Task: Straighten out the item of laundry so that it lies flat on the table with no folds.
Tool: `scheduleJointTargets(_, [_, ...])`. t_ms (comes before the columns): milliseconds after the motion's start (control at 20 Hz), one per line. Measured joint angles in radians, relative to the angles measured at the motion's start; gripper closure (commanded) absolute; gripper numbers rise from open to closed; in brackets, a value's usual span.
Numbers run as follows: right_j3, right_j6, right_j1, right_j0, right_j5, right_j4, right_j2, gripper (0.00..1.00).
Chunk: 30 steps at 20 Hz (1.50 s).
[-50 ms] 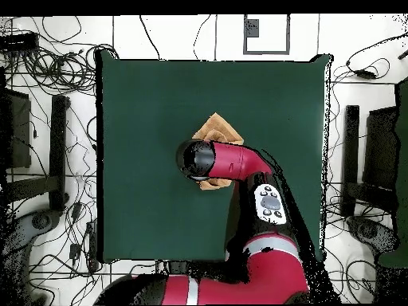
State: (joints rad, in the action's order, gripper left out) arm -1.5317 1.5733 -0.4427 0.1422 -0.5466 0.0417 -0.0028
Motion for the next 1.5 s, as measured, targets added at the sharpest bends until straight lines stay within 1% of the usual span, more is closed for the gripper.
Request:
scheduleJointTargets(500, [0.000,0.000,-0.015,0.000,0.000,0.000,0.000,1.00])
scheduleJointTargets(950, [0.000,0.000,-0.062,0.015,-0.041,0.000,0.000,1.00])
scheduleJointTargets(1350, [0.000,0.000,-0.096,0.059,-0.047,0.000,0.000,1.00])
scheduleJointTargets(1500, [0.000,0.000,-0.106,0.087,-0.047,0.000,0.001,1.00])
